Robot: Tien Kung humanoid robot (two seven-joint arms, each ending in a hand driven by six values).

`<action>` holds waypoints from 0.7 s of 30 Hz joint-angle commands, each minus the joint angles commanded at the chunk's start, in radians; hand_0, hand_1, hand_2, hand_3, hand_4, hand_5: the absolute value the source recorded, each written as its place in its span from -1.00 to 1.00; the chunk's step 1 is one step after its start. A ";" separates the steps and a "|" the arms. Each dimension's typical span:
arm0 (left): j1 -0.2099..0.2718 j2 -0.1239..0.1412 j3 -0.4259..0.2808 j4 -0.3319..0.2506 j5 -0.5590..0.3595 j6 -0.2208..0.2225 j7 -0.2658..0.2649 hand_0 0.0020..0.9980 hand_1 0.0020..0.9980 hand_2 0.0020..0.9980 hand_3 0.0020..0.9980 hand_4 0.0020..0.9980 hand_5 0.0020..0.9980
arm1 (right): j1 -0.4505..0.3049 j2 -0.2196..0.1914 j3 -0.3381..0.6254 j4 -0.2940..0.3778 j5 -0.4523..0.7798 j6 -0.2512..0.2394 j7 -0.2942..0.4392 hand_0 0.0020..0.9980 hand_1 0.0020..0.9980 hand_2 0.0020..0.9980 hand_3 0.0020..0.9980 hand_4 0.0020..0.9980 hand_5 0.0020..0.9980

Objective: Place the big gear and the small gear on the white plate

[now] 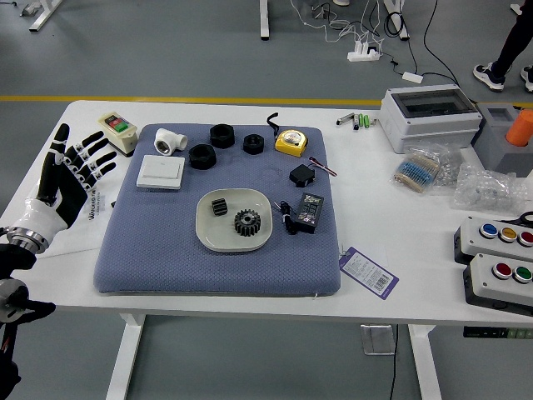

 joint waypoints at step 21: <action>-0.001 -0.006 -0.003 0.017 -0.013 0.028 -0.052 1.00 1.00 1.00 1.00 1.00 1.00 | 0.004 -0.001 0.005 0.000 0.001 0.002 0.005 0.40 0.43 0.53 0.15 0.59 0.30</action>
